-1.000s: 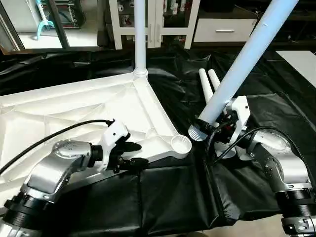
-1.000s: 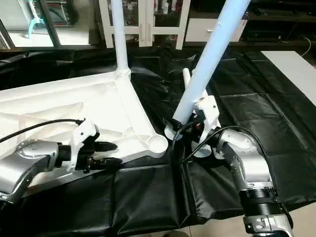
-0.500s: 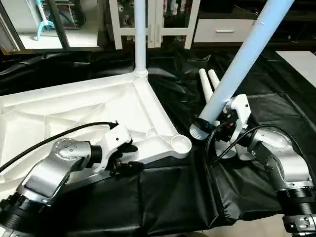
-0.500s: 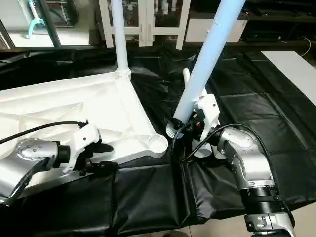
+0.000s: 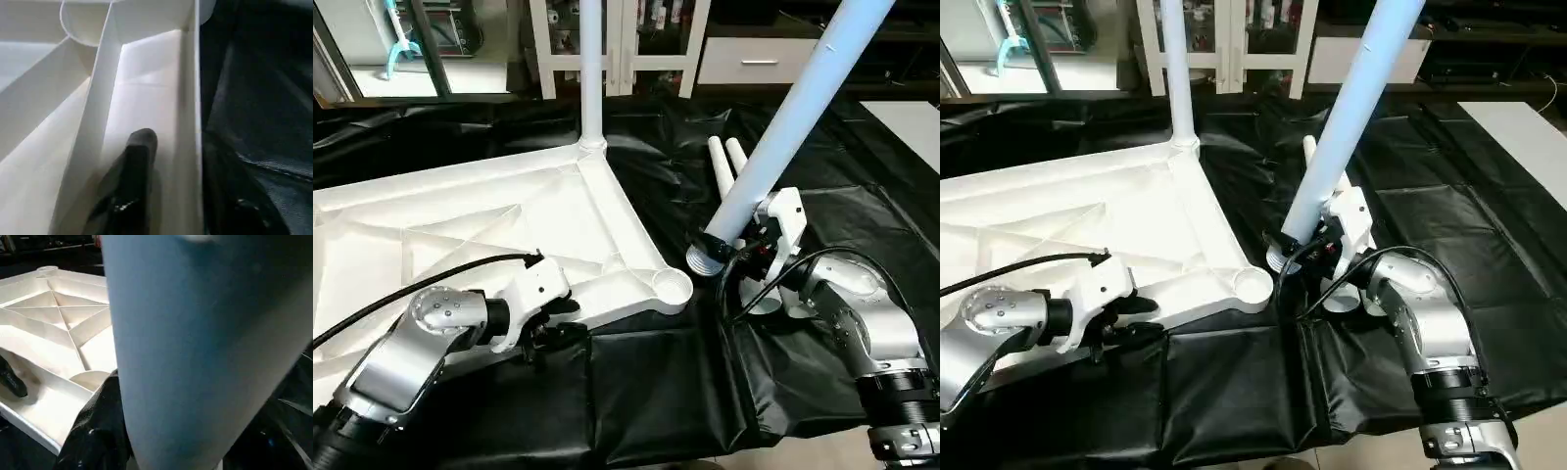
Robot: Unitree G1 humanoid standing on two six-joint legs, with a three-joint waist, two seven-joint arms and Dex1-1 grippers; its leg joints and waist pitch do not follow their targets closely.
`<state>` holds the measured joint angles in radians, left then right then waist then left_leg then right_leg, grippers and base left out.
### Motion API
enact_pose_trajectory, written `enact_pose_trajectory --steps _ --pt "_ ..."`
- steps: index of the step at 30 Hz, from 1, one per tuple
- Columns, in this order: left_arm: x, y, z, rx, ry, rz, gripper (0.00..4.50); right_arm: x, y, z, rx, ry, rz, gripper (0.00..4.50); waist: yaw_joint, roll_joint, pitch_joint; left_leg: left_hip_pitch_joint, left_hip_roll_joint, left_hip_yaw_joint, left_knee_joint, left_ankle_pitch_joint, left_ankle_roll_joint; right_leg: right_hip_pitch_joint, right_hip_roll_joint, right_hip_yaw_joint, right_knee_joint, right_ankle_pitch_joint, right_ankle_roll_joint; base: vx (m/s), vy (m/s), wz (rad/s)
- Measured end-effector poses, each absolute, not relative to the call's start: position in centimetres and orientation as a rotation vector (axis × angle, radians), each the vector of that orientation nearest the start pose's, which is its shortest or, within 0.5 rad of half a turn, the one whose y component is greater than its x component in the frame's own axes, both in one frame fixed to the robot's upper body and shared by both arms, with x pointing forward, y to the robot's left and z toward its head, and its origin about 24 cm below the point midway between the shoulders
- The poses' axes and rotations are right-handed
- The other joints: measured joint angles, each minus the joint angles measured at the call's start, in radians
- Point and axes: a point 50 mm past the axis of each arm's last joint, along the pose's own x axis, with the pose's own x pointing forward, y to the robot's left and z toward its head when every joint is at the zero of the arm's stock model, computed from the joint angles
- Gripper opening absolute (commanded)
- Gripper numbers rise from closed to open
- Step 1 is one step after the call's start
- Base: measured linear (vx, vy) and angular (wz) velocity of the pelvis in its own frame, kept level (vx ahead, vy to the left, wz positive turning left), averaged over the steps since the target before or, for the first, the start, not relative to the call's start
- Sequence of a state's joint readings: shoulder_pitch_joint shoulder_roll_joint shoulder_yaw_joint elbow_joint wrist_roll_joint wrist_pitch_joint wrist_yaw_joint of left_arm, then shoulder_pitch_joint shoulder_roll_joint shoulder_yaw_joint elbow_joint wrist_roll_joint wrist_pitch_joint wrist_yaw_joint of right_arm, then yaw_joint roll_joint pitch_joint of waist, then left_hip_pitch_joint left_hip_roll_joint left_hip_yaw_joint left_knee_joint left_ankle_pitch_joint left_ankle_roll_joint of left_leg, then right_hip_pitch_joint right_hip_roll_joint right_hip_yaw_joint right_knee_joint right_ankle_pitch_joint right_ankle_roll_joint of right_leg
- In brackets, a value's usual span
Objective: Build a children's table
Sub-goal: Insert table leg to table base
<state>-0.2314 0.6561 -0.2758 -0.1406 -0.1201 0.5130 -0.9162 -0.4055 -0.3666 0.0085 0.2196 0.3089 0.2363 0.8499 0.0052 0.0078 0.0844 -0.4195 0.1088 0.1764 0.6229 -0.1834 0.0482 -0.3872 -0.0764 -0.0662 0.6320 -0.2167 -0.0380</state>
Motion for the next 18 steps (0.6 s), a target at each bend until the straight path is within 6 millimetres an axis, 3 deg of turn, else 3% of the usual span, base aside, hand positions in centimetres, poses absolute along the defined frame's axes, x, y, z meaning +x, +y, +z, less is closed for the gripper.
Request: enact_pose_trajectory --steps 10,14,18 --pt "24.9 16.8 6.8 0.494 0.473 -1.072 0.45 31.5 -16.4 9.5 -0.018 0.076 0.872 1.88 -0.006 0.002 -0.001 0.001 0.0 0.0 0.001 0.0 -0.001 0.001 0.0 0.0 0.001 0.0 0.0 0.0 0.0 0.0" --pt "24.8 16.6 6.7 0.511 0.469 -1.082 0.06 31.7 -15.4 9.9 0.077 0.025 0.871 1.88 -0.005 0.003 -0.002 0.002 0.001 0.0 0.001 0.0 -0.001 0.001 0.0 0.0 0.001 0.0 0.0 0.0 0.0 0.0" --pt "24.8 16.2 6.7 0.507 0.456 -1.091 0.06 31.6 -14.8 9.3 0.144 0.025 0.905 1.88 -0.003 0.005 -0.004 0.002 0.001 0.001 0.001 0.0 0.0 0.001 0.0 0.0 0.001 0.0 0.0 0.0 0.0 0.0"
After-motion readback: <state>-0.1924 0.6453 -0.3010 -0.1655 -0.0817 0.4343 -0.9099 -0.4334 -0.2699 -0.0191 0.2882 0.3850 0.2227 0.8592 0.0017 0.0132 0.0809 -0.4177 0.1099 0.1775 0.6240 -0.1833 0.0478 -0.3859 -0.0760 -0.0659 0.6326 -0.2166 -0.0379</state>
